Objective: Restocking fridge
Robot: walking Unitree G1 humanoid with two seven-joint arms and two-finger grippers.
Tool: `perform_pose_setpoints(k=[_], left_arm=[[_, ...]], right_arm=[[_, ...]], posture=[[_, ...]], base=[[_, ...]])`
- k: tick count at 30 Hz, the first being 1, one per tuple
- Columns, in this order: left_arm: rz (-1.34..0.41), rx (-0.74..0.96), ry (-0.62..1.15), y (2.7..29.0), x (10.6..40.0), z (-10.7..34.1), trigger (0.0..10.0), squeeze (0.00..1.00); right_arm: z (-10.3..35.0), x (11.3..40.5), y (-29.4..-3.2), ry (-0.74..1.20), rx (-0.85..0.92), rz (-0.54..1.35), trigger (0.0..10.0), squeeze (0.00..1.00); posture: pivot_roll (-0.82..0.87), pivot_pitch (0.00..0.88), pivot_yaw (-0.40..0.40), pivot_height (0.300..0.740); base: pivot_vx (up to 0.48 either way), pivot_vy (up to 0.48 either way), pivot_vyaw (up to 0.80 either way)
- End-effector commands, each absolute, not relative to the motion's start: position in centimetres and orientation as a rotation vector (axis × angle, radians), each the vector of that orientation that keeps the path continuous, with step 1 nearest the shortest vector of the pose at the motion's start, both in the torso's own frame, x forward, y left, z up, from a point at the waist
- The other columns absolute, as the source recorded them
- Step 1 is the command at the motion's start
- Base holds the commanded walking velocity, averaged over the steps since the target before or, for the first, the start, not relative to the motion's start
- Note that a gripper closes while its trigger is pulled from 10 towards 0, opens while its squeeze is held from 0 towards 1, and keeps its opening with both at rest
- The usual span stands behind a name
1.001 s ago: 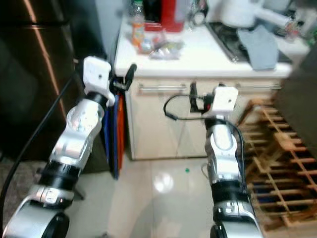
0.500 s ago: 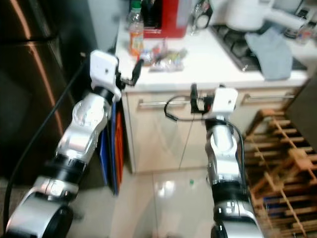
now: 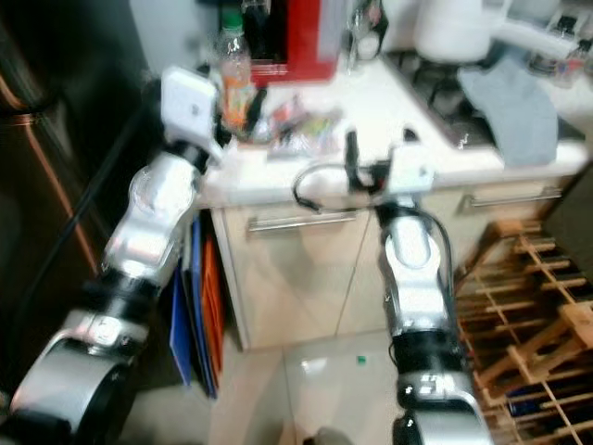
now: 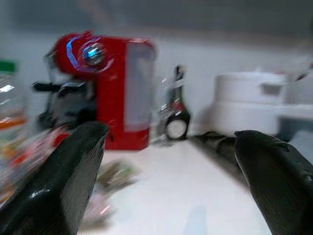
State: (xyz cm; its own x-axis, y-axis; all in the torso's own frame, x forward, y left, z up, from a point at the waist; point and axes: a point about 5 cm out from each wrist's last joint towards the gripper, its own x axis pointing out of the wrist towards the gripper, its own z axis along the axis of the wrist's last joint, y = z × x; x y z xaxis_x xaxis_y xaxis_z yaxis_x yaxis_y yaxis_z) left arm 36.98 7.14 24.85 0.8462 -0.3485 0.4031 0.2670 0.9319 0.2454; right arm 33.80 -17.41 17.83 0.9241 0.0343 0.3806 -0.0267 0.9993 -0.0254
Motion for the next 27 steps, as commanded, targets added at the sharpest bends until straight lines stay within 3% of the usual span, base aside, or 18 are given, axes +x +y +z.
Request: perform_pose_setpoints(k=[1, 6, 12, 27], left_arm=[[-0.254, 0.186, -0.463, 8.8, 37.6, 25.4, 10.0, 0.0], [-0.251, 0.204, -0.55, 8.5, 38.7, 28.8, 10.0, 0.0], [-0.286, 0.123, -0.528, 7.9, 39.8, 30.7, 10.0, 0.0], [-0.333, 0.029, -0.375, 6.9, 41.8, 32.3, 10.0, 0.0]], right_arm=[[18.7, 34.0, -16.5, -0.42, -0.003, 0.057, 10.0, 0.0], [18.5, 33.4, -16.0, -0.414, 0.014, 0.082, 10.0, 0.0], [18.7, 32.7, -15.5, -0.426, 0.025, 0.114, 10.0, 0.0], [18.3, 31.7, -14.8, -0.396, 0.04, 0.145, 10.0, 0.0]], posture=[[-0.07, 0.0, 0.008, 0.74], [-0.07, 0.0, -0.004, 0.74], [-0.07, 0.0, -0.005, 0.74], [-0.1, 0.0, 0.002, 0.74]], base=[[0.48, 0.0, 0.0], [0.48, 0.0, 0.0], [0.474, 0.0, 0.0], [0.0, 0.0, 0.0]])
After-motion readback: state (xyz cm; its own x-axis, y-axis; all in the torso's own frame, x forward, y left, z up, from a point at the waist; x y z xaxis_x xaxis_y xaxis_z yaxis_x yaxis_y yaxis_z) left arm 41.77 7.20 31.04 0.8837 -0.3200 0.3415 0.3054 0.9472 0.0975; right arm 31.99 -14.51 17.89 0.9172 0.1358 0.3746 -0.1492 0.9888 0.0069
